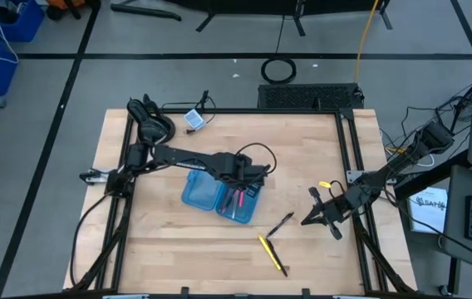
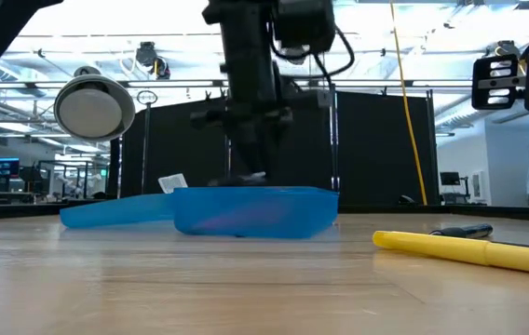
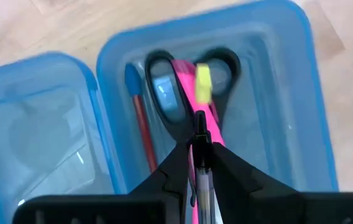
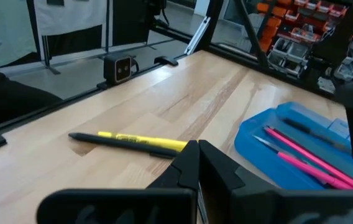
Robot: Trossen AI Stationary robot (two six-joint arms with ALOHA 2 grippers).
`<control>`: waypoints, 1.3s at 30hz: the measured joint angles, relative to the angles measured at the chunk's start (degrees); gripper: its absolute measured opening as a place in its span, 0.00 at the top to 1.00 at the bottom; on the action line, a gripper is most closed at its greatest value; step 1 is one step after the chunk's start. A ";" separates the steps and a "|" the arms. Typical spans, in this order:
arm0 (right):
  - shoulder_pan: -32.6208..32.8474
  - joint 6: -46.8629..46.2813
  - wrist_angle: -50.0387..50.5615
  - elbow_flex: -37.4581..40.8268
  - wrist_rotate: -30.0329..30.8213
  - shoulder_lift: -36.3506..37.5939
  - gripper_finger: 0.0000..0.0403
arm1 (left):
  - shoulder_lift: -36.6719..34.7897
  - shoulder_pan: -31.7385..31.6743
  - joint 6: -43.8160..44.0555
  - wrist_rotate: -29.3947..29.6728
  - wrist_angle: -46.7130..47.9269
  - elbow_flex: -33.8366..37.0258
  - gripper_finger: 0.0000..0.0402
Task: Pick & place school supplies into a supply box
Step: Put the bottom left black pen into the blue supply box, then adjust the blue supply box
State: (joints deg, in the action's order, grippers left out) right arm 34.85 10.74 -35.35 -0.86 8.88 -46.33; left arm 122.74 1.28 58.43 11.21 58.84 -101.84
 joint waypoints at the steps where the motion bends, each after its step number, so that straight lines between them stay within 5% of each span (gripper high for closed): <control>1: 0.00 0.00 -0.38 -0.01 0.00 0.00 1.00 | 0.00 -0.30 -0.01 -0.03 -0.80 0.75 0.86; 22: 0.00 0.46 -0.90 0.00 0.00 0.00 1.00 | 0.04 -1.64 -1.54 -0.71 -3.77 5.33 0.85; 39: 0.00 0.42 -0.88 -0.01 -0.02 0.00 1.00 | -0.85 -1.49 -6.05 -3.08 0.21 1.90 0.60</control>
State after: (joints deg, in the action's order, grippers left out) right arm 34.85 11.16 -36.23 -0.87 8.86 -46.33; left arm 121.89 -0.22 52.37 8.13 59.05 -99.94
